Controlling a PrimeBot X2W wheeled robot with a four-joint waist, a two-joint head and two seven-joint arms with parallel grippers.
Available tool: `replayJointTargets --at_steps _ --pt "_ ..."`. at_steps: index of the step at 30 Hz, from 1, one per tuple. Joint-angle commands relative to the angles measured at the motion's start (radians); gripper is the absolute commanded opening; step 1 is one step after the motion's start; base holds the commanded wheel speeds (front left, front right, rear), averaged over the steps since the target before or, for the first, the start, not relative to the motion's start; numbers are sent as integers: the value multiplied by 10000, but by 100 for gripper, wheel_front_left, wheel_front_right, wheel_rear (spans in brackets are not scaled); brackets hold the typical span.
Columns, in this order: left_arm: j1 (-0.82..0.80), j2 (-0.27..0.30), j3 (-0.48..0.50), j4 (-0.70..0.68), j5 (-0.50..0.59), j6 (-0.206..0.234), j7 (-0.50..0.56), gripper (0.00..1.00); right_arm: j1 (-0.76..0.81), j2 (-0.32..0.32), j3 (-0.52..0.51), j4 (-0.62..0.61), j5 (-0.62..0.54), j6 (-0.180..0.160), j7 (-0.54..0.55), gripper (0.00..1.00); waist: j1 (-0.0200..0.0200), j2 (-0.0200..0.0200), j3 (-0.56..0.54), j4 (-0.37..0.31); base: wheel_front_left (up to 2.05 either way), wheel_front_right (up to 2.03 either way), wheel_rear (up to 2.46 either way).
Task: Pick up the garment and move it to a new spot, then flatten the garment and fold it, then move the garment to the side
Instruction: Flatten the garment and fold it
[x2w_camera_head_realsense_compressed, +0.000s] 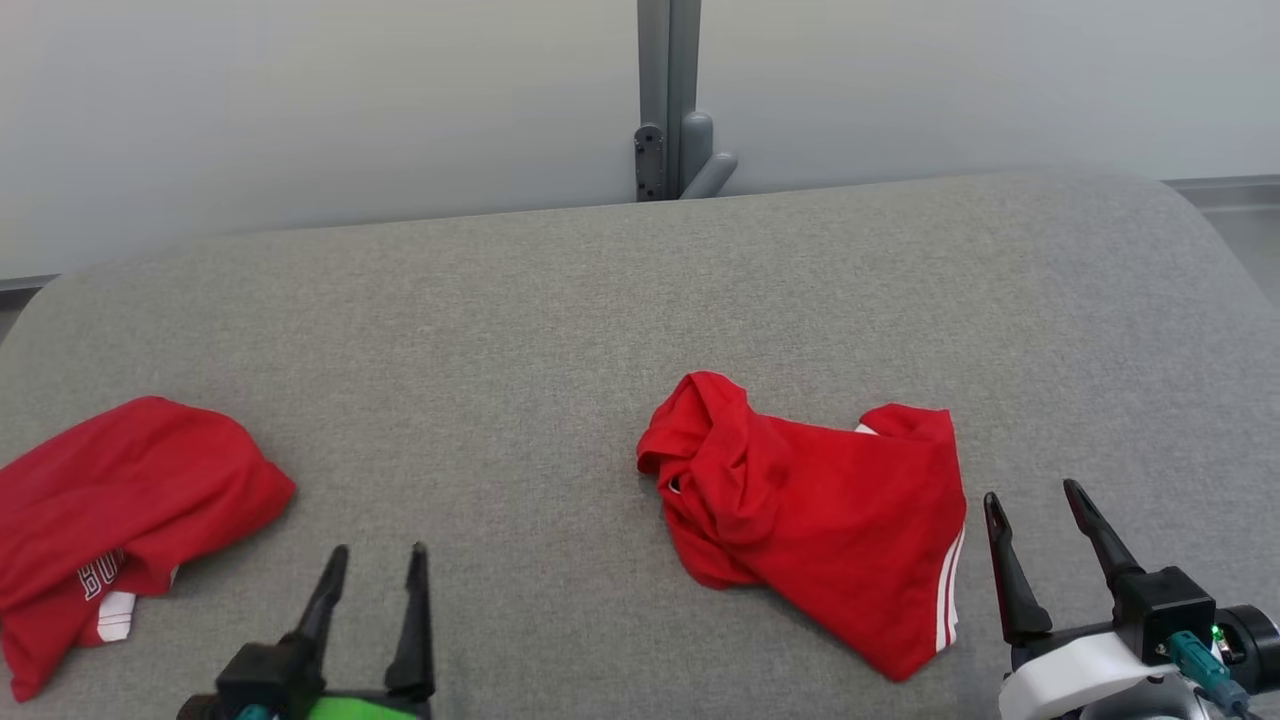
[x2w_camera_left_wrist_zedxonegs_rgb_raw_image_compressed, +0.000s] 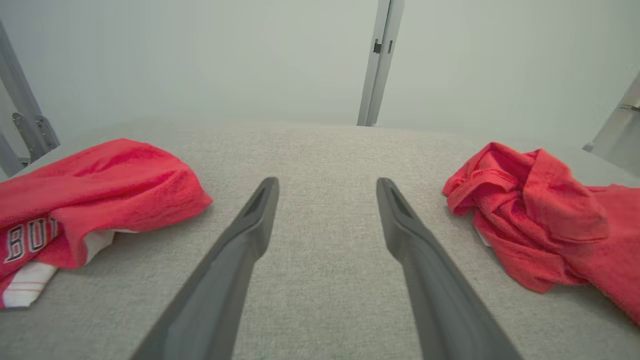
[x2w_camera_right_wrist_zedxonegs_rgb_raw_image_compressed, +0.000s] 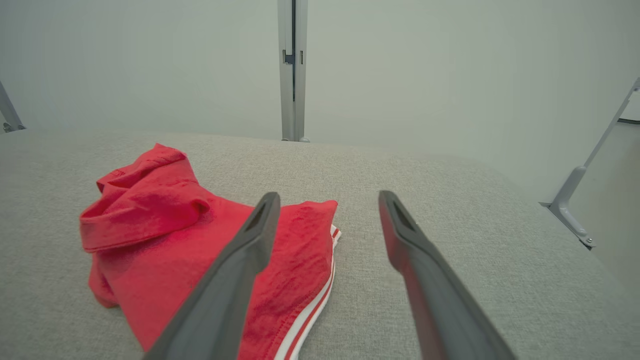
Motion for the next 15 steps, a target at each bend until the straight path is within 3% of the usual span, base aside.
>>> replayJointTargets --at_steps 1,9,12,15 --pt "-486 -87 -436 41 -263 -110 143 100 -137 -88 -7 -86 63 -3 -37 100 0 0 131 -242 0 0 0" --pt "-2398 -195 -3134 169 -1607 -222 2408 100 -638 -59 -7 -380 111 -3 -37 100 0 0 985 -1226 0 0 0" --pt "-2864 -190 -3648 406 -2559 -222 3233 100 -796 3 -54 -395 165 -3 -37 100 0 0 1270 -1645 0 0 0" --pt "-3090 -210 -3904 559 -2821 -194 3579 100 -833 46 -112 -395 168 -3 -37 100 0 0 1414 -1890 0 0 0"
